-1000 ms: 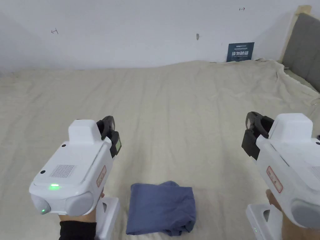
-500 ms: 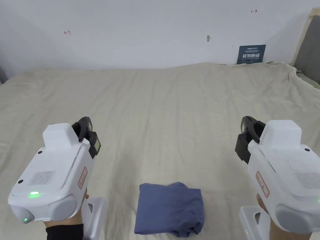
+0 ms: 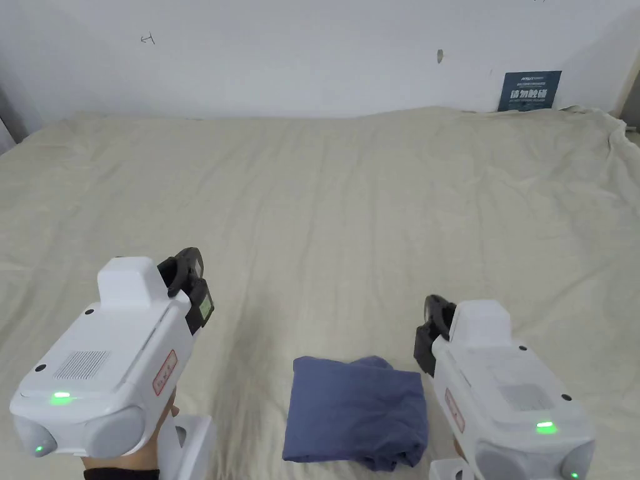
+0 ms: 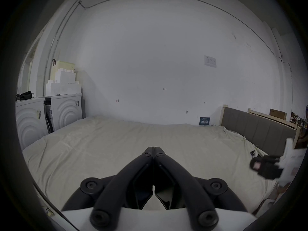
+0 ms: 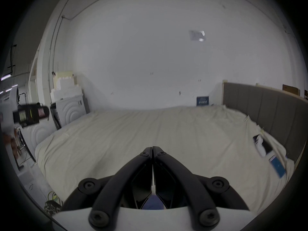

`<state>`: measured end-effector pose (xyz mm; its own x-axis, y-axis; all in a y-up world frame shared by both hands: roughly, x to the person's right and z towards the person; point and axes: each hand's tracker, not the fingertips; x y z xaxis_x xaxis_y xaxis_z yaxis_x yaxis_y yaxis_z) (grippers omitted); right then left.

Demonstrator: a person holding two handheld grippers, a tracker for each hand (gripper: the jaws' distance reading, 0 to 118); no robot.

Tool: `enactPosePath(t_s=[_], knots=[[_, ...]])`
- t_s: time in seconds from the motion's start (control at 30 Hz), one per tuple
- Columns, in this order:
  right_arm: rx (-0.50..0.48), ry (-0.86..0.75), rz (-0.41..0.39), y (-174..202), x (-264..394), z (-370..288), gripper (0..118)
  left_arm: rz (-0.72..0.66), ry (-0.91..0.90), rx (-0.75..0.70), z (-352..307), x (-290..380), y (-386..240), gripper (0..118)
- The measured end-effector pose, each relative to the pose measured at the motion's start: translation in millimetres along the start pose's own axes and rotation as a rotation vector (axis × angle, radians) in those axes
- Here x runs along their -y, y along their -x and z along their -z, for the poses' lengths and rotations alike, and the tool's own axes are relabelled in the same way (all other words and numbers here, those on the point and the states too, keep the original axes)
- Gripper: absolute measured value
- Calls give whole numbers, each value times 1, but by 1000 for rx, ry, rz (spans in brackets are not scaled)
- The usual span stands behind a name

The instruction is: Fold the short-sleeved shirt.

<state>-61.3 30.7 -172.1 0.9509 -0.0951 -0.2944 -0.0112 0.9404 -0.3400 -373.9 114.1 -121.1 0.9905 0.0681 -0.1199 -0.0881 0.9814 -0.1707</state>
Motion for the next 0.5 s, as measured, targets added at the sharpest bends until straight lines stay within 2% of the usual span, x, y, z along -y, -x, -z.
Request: enactPosePath(t_s=[0.27,0.47,0.5], knots=[[-44,179,-8,23,74,47,0,14,87,5,12,26,14,0],[-26,348,-50,28,132,81,0,-31,142,21,22,41,21,0],[-18,330,-50,28,142,83,0,-37,153,25,24,44,21,0]])
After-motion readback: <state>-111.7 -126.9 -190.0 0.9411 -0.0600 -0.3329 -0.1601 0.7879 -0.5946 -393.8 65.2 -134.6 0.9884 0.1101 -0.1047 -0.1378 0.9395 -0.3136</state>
